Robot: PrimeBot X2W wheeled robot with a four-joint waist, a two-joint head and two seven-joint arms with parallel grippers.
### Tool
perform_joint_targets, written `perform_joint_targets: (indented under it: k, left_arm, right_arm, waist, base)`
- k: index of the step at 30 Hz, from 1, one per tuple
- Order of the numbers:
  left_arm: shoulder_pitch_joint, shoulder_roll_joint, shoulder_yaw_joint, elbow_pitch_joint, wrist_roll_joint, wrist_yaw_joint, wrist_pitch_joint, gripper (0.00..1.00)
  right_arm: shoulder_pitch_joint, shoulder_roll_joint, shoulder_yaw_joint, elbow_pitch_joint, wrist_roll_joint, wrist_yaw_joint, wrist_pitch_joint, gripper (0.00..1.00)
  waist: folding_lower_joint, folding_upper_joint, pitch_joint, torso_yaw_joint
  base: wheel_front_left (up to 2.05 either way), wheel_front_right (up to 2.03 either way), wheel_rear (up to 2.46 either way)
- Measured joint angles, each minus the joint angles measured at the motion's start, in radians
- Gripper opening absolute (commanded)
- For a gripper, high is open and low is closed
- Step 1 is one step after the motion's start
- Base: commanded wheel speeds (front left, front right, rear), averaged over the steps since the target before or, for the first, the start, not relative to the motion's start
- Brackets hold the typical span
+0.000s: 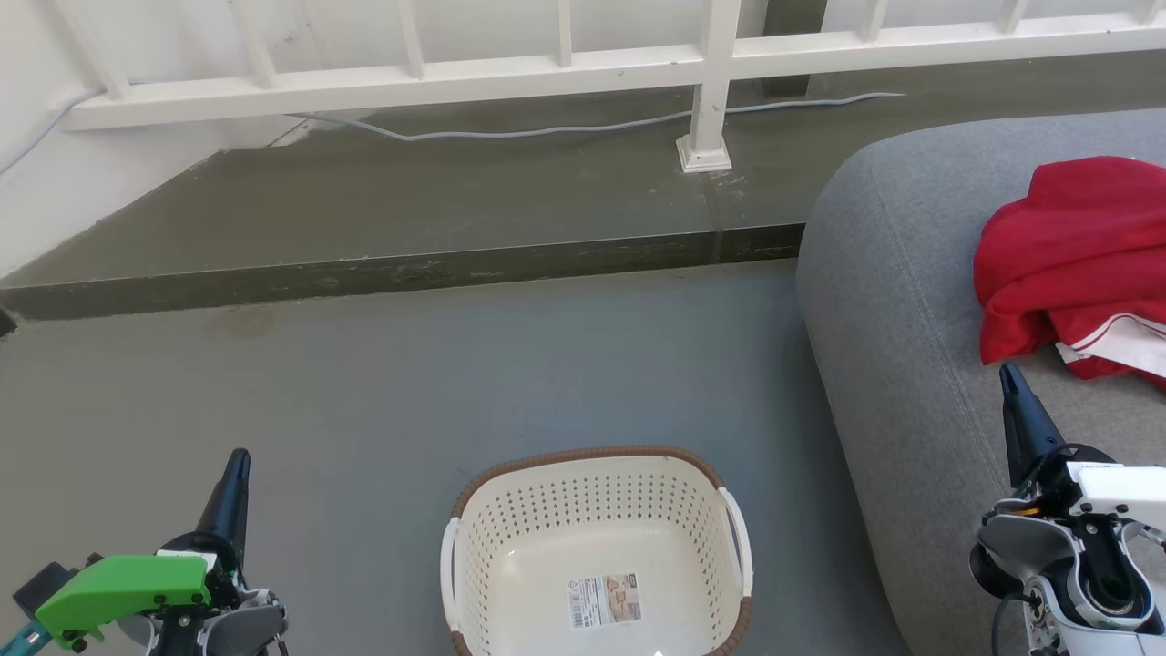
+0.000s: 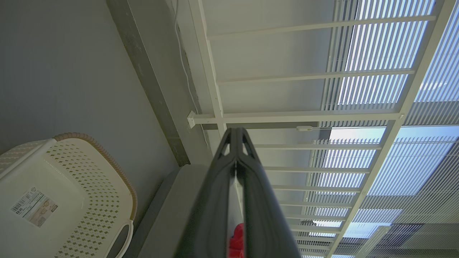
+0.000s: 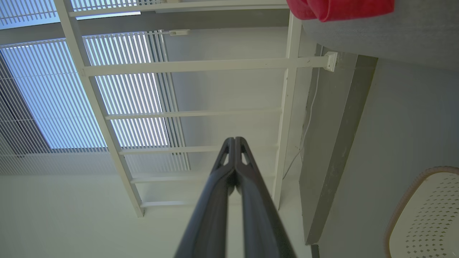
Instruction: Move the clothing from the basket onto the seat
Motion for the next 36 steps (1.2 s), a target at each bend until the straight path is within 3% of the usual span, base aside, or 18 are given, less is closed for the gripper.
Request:
perform_joint_targets:
  k: [36]
  left_arm:
    - [-0.003, -0.001, 0.002, 0.004, 0.0, -0.002, 0.004, 0.0]
  right_arm:
    - [0.0, 0.001, -0.001, 0.0, 0.0, 0.0, 0.0, 0.0]
  waist:
    - [0.0, 0.0, 0.0, 0.0]
  base:
    - [0.0, 0.0, 0.0]
